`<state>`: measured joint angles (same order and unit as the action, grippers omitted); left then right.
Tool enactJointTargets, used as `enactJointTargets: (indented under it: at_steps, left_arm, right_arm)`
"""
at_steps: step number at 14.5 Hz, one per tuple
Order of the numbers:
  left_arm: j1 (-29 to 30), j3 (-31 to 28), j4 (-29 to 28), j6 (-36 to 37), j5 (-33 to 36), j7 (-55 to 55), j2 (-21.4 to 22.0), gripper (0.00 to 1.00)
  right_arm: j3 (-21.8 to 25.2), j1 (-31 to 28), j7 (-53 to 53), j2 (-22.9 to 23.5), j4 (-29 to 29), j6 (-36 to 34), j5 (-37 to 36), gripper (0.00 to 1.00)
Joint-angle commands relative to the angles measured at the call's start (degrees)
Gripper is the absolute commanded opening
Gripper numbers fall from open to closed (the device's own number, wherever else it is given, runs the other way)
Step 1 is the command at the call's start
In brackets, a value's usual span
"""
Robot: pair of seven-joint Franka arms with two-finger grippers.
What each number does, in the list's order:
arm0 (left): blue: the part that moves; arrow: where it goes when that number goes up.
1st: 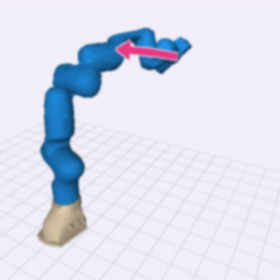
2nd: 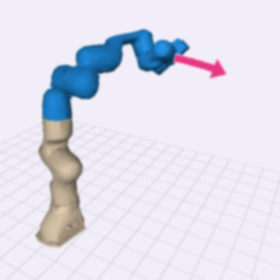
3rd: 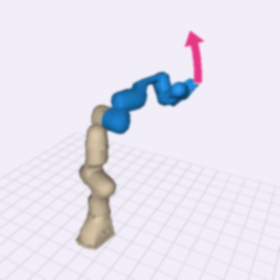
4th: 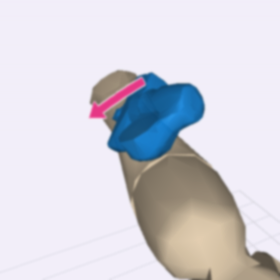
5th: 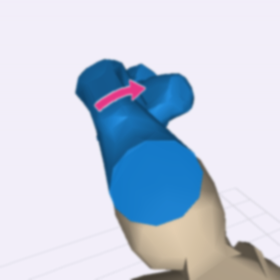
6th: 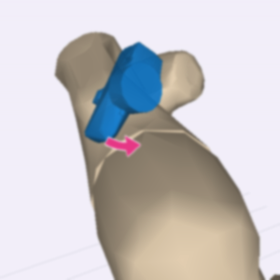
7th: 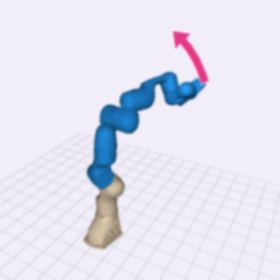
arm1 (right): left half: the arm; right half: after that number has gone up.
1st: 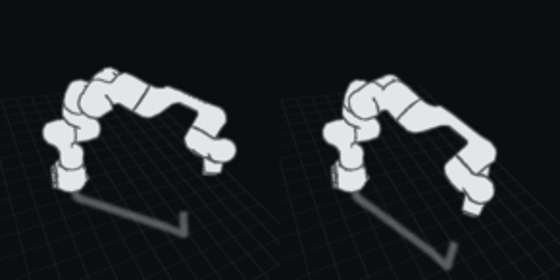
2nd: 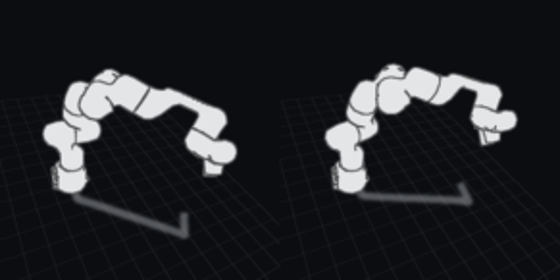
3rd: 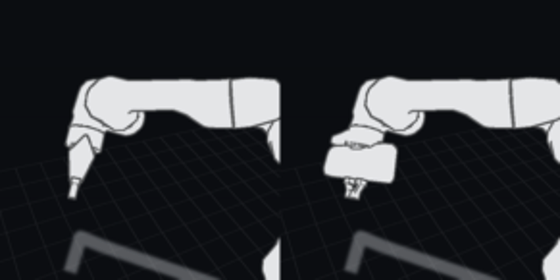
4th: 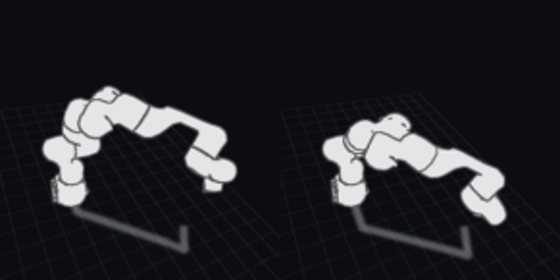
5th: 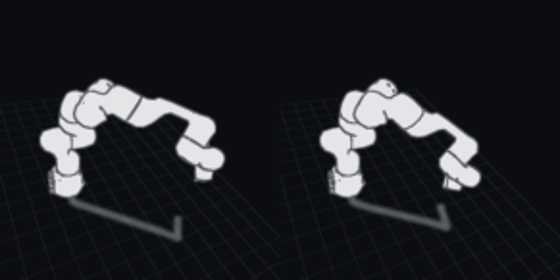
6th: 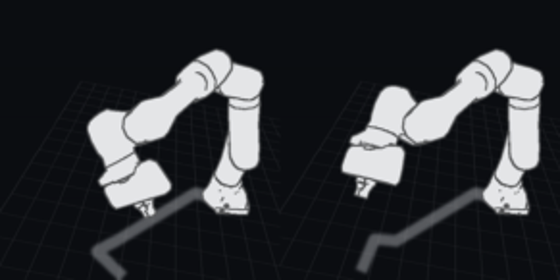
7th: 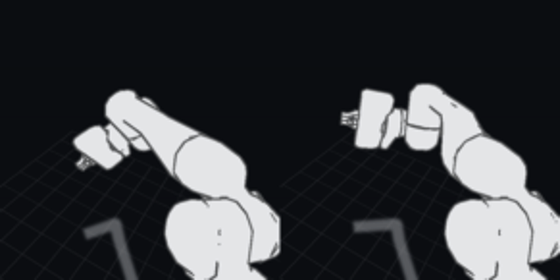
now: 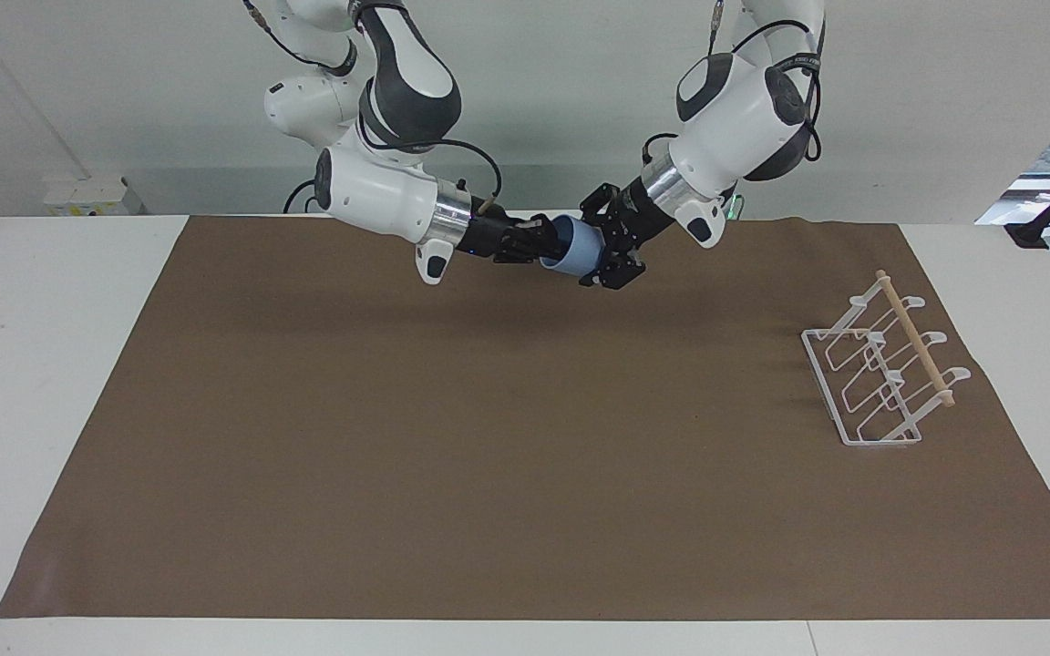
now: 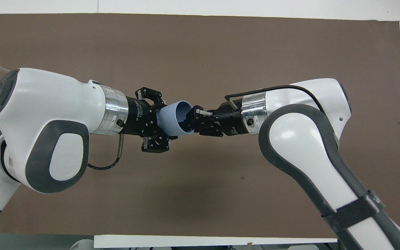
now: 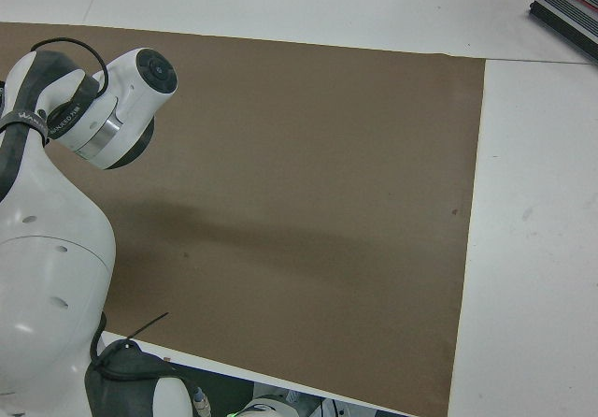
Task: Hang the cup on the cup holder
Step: 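Grasp the cup with the left gripper while the right gripper releases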
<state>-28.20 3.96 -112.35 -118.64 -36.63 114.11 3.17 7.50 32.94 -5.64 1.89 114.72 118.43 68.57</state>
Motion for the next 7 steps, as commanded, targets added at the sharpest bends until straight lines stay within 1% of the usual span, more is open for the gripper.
enactJointTargets:
  at_steps: [1, 3, 4, 5, 6, 7]
  left_arm:
    - [3.8, -0.7, 2.1, 5.3, 7.4, 0.9, 0.4, 0.0]
    - [5.2, -0.8, 2.6, 9.6, 18.3, 0.6, 0.4, 0.0]
    - [5.7, -0.8, 2.6, 11.2, 25.0, 0.5, 0.4, 0.0]
    - [5.7, -0.8, 2.3, 12.1, 30.9, 0.2, 0.6, 0.0]
    - [5.2, -0.7, 2.5, 13.9, 37.8, 0.1, 0.2, 0.0]
    - [4.8, -0.5, 2.7, 15.8, 44.9, 0.2, -1.2, 0.0]
  right_arm:
    - [0.1, -0.4, -0.8, -0.8, 0.0, -0.2, 0.3, 0.99]
    - [0.6, -2.6, -0.6, -1.0, -1.8, -0.1, -0.9, 0.99]
    - [0.9, -5.2, -0.4, -1.4, -2.5, -0.8, -2.9, 0.99]
    - [0.8, -9.3, -0.4, -2.8, -2.7, -1.3, -6.7, 0.99]
    - [0.8, -13.2, -0.5, -4.2, -2.6, -1.3, -12.5, 0.99]
    - [0.8, -15.8, -0.4, -5.0, -2.6, -1.4, -18.1, 0.99]
